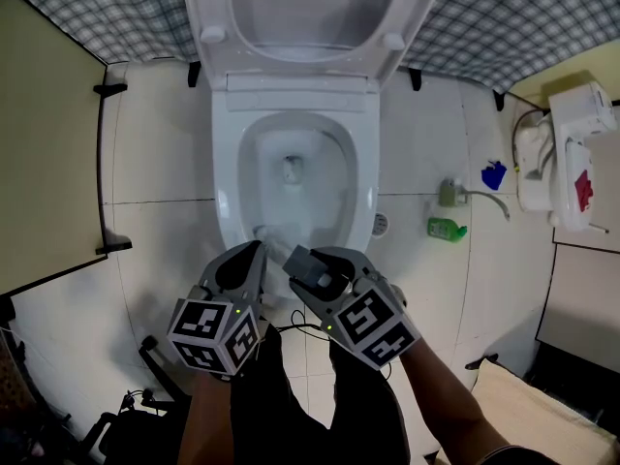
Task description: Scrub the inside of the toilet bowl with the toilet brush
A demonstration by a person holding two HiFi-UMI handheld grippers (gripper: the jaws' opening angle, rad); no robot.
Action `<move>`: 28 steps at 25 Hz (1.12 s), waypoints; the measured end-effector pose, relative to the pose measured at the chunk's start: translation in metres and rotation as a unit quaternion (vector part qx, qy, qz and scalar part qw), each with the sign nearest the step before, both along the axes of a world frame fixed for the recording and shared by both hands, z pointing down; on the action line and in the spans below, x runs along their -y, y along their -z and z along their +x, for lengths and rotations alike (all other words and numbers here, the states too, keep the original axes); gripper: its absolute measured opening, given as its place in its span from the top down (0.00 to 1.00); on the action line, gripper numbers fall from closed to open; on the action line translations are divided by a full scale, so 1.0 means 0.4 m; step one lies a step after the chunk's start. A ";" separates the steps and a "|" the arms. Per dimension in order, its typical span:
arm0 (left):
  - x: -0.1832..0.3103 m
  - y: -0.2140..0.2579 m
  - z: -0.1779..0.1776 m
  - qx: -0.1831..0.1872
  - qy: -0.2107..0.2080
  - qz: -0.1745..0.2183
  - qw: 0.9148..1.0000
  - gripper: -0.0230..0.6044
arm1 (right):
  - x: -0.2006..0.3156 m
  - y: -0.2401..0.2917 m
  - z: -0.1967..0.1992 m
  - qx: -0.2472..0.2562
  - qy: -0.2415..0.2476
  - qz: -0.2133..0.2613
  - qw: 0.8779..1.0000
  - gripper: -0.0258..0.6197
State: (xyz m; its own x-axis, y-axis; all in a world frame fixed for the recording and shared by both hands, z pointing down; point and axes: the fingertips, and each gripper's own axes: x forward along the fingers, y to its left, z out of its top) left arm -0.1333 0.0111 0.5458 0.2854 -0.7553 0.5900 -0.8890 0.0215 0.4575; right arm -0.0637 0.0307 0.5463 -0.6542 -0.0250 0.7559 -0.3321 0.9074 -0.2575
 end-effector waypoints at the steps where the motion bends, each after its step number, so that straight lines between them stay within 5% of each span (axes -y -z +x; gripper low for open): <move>1: -0.002 0.001 0.003 -0.001 -0.001 0.001 1.000 0.95 | 0.006 -0.003 -0.001 -0.001 -0.005 -0.001 1.000 0.60; 12: -0.021 -0.011 0.004 -0.006 0.003 -0.002 1.000 0.95 | 0.117 -0.143 0.001 -0.094 0.022 0.091 0.991 0.60; 17: -0.021 -0.011 0.010 -0.006 0.000 -0.001 1.000 0.95 | 0.172 -0.175 0.009 -0.102 0.034 0.079 0.991 0.60; 22: -0.026 -0.011 0.005 -0.006 0.001 -0.002 1.000 0.95 | 0.104 -0.099 0.045 -0.092 0.110 0.069 0.987 0.60; 28: -0.015 0.003 0.017 -0.007 -0.006 0.004 1.000 0.95 | 0.051 -0.024 0.100 -0.073 0.145 0.031 0.986 0.61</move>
State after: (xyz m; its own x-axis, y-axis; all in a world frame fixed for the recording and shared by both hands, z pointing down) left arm -0.1265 0.0173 0.5445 0.3022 -0.7562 0.5804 -0.8826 0.0081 0.4700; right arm -0.0237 0.0103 0.5558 -0.5249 0.0981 0.8455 -0.0858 0.9822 -0.1672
